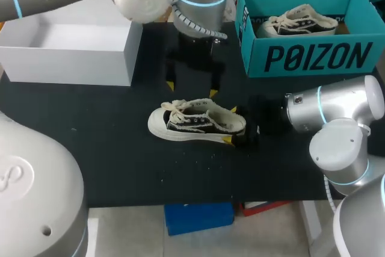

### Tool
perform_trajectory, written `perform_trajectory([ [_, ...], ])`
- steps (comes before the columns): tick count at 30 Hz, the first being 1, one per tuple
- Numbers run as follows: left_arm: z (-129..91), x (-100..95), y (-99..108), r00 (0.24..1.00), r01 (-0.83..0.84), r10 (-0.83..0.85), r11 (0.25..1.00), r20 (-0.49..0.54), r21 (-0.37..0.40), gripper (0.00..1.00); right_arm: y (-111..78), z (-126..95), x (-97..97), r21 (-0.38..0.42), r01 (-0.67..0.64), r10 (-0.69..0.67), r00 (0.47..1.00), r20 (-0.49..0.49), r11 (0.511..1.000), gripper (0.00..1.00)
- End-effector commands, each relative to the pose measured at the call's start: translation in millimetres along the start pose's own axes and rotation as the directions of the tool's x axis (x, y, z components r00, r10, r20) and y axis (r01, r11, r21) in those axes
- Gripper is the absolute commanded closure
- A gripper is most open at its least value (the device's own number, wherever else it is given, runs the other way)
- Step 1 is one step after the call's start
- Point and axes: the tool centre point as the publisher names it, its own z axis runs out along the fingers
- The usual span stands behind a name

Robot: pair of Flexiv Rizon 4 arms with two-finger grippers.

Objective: Take the shoe out of the shoebox, open the shoe tongue, remove and reinsert the insole, then place the shoe into the shoebox

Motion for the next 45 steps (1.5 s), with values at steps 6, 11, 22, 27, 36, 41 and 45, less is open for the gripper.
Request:
perform_trajectory([
  [6,37,22.3,-5,0.996,-0.021,0.023,1.000,0.083,-0.023,0.00,0.4,0,-1.3,0.004,-0.001,0.002,1.000,-0.001,1.000,1.00],
  [11,52,28.7,-8,0.994,-0.017,0.022,0.999,0.107,-0.050,0.00,0.4,0,-1.3,0.004,-0.001,0.002,1.000,-0.001,1.000,1.00],
  [22,80,40.3,-19,0.989,-0.034,0.045,0.997,0.144,-0.073,0.00,0.4,0,-1.3,0.004,-0.001,0.002,1.000,-0.001,1.000,1.00],
  [27,89,40.4,-21,0.983,-0.030,0.044,0.996,0.179,-0.081,0.00,0.4,0,-1.3,0.004,-0.001,0.002,1.000,-0.001,1.000,1.00],
  [36,104,29.2,-18,0.969,-0.012,0.039,0.994,0.244,-0.108,0.00,0.4,0,-1.3,0.004,-0.001,0.002,1.000,-0.001,1.000,1.00],
  [41,107,24.6,-17,0.964,-0.010,0.040,0.993,0.262,-0.117,0.32,0.4,0,-1.3,0.004,-0.001,0.002,1.000,-0.001,1.000,1.00],
  [45,110,22.2,-17,0.963,-0.008,0.040,0.992,0.266,-0.122,0.81,0.4,0,-1.3,0.004,-0.001,0.002,1.000,-0.001,1.000,1.00],
])
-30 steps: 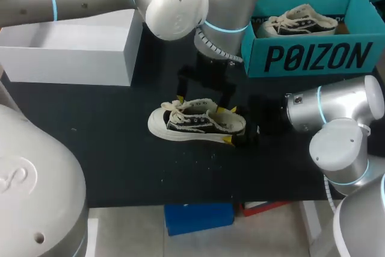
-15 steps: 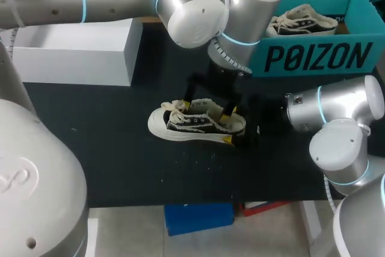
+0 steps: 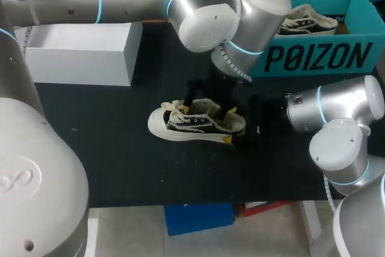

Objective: Take the shoe out of the shoebox, open the shoe tongue, remove and reinsert the insole, then place the shoe into the shoebox

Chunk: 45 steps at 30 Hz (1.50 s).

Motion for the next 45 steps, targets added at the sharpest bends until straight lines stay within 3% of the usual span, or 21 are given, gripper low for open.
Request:
perform_trajectory([
  [1,3,1.1,-2,1.000,0.000,0.000,1.000,0.008,-0.003,0.97,0.3,0,-1.3,0.004,-0.002,0.002,1.000,-0.001,1.000,1.00],
  [12,0,-2.5,0,1.000,-0.008,0.008,1.000,-0.011,0.011,1.00,0.3,0,-1.3,0.004,-0.002,0.002,1.000,-0.001,1.000,1.00],
  [26,-35,-16.7,2,0.994,0.032,-0.022,0.996,-0.110,0.084,1.00,0.3,0,-1.3,0.004,-0.002,0.002,1.000,-0.001,1.000,1.00],
  [34,-48,-34.2,5,0.988,0.078,-0.059,0.989,-0.139,0.129,1.00,0.3,0,-1.3,0.004,-0.002,0.002,1.000,-0.001,1.000,1.00],
  [45,-37,-69.9,13,0.979,0.150,-0.129,0.981,-0.160,0.127,1.00,0.3,0,-1.3,0.004,-0.002,0.002,1.000,-0.001,1.000,1.00],
])
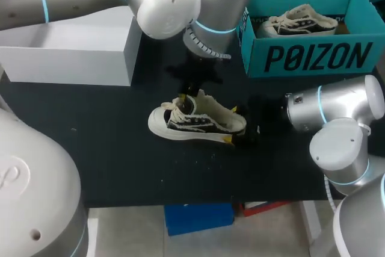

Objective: Take the shoe out of the shoebox, open the shoe tongue, remove and reinsert the insole, then place the shoe into the shoebox

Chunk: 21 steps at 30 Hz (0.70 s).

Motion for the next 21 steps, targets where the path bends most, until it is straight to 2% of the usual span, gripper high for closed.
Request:
perform_trajectory([
  [1,5,-17.3,7,0.999,0.019,-0.018,1.000,-0.039,0.007,0.91,0.2,1,-0.8,0.004,-0.001,0.001,1.000,-0.001,1.000,1.00],
  [2,6,-20.8,8,0.999,0.025,-0.025,1.000,-0.040,0.005,0.67,0.2,1,-0.8,0.004,-0.001,0.001,1.000,-0.001,1.000,1.00],
  [3,7,-24.5,8,0.999,0.029,-0.029,1.000,-0.040,0.005,0.59,0.2,1,-0.8,0.004,-0.001,0.001,1.000,-0.001,1.000,1.00],
  [6,8,-37.0,9,0.997,0.060,-0.060,0.998,-0.048,0.002,0.55,0.2,1,-0.8,0.004,-0.001,0.001,1.000,-0.001,1.000,1.00],
  [8,9,-45.9,10,0.996,0.080,-0.080,0.997,-0.049,0.005,0.47,0.2,1,-0.8,0.004,-0.001,0.001,1.000,-0.001,1.000,1.00],
  [10,8,-54.1,12,0.994,0.098,-0.098,0.995,-0.049,0.012,0.34,0.2,1,-0.8,0.004,-0.001,0.001,1.000,-0.001,1.000,1.00],
  [12,8,-62.3,13,0.993,0.113,-0.112,0.993,-0.044,0.021,0.27,0.2,1,-0.8,0.004,-0.001,0.001,1.000,-0.001,1.000,1.00],
  [15,9,-72.6,15,0.991,0.130,-0.129,0.991,-0.046,0.022,0.23,0.2,1,-0.8,0.004,-0.001,0.001,1.000,-0.001,1.000,1.00],
  [21,17,-86.3,20,0.988,0.153,-0.152,0.988,-0.039,0.014,0.25,0.2,1,-0.8,0.004,-0.001,0.001,1.000,-0.001,1.000,1.00],
])
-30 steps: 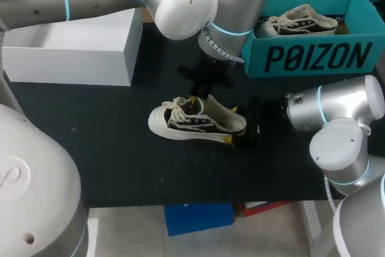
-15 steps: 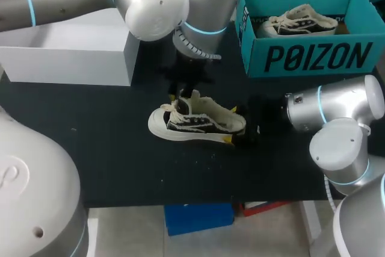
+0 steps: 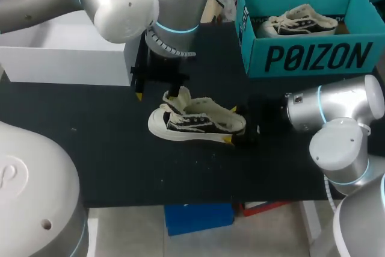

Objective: Take the shoe out of the shoebox, open the shoe tongue, remove and reinsert the insole, then place the shoe into the shoebox

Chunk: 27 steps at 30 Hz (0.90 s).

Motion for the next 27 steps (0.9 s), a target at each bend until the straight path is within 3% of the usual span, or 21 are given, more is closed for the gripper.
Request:
perform_trajectory([
  [1,7,-13.3,5,0.999,0.013,-0.012,1.000,-0.042,0.003,0.25,-0.2,1,-0.8,0.004,-0.002,0.002,1.000,-0.001,1.000,1.00],
  [8,24,-26.1,9,0.999,0.038,-0.039,0.999,-0.036,-0.025,0.22,-0.2,1,-0.8,0.004,-0.002,0.002,1.000,-0.001,1.000,1.00],
  [15,41,-38.6,7,0.997,0.068,-0.070,0.997,-0.031,-0.048,0.14,-0.2,1,-0.8,0.004,-0.002,0.002,1.000,-0.001,1.000,1.00],
  [21,18,-46.8,7,0.990,0.049,-0.051,0.999,-0.129,-0.022,0.13,-0.2,1,-0.8,0.004,-0.002,0.002,1.000,-0.001,1.000,1.00],
  [22,10,-48.1,6,0.989,0.044,-0.045,0.999,-0.143,-0.010,0.17,-0.2,1,-0.8,0.004,-0.002,0.002,1.000,-0.001,1.000,1.00],
  [23,3,-48.8,6,0.988,0.037,-0.036,0.999,-0.153,0.003,0.28,-0.2,1,-0.8,0.004,-0.002,0.002,1.000,-0.001,1.000,1.00],
  [26,-22,-49.2,3,0.974,0.024,-0.019,0.999,-0.226,0.021,1.00,-0.2,1,-0.8,0.004,-0.002,0.002,1.000,-0.001,1.000,1.00],
  [27,-31,-48.0,2,0.968,0.014,-0.007,1.000,-0.251,0.027,1.00,-0.2,1,-0.8,0.004,-0.002,0.002,1.000,-0.001,1.000,1.00],
])
